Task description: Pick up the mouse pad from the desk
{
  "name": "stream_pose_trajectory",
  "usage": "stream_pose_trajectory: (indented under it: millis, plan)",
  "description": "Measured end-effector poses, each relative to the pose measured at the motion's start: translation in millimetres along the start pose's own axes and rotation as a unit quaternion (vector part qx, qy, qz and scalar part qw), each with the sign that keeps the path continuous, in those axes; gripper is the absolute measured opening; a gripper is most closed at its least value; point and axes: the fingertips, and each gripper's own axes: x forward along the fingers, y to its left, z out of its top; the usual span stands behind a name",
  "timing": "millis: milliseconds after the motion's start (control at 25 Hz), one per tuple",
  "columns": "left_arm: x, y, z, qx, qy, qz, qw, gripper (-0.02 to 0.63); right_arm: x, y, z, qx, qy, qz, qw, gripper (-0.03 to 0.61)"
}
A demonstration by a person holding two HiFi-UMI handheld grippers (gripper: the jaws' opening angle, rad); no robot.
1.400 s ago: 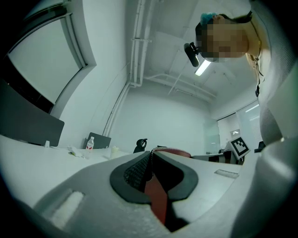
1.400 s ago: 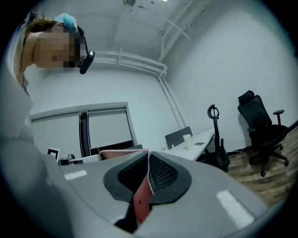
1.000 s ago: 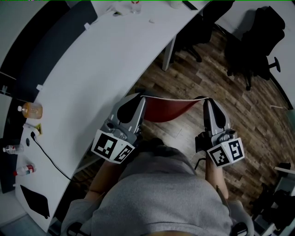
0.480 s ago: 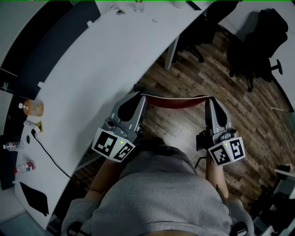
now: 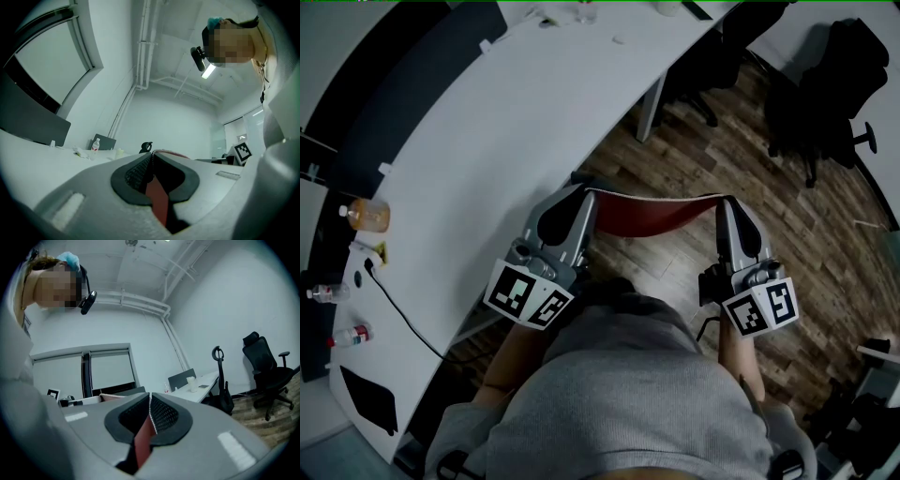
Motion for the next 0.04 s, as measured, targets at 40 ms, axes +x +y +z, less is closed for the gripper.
stream_pose_trajectory:
  millis: [40]
  plan:
    - [-0.3,-0.4,0.9,-0.001,-0.001,0.001,1.0,0.02,-0.1,0.6,0.5,0.0,0.0,0.001,1.0,0.017]
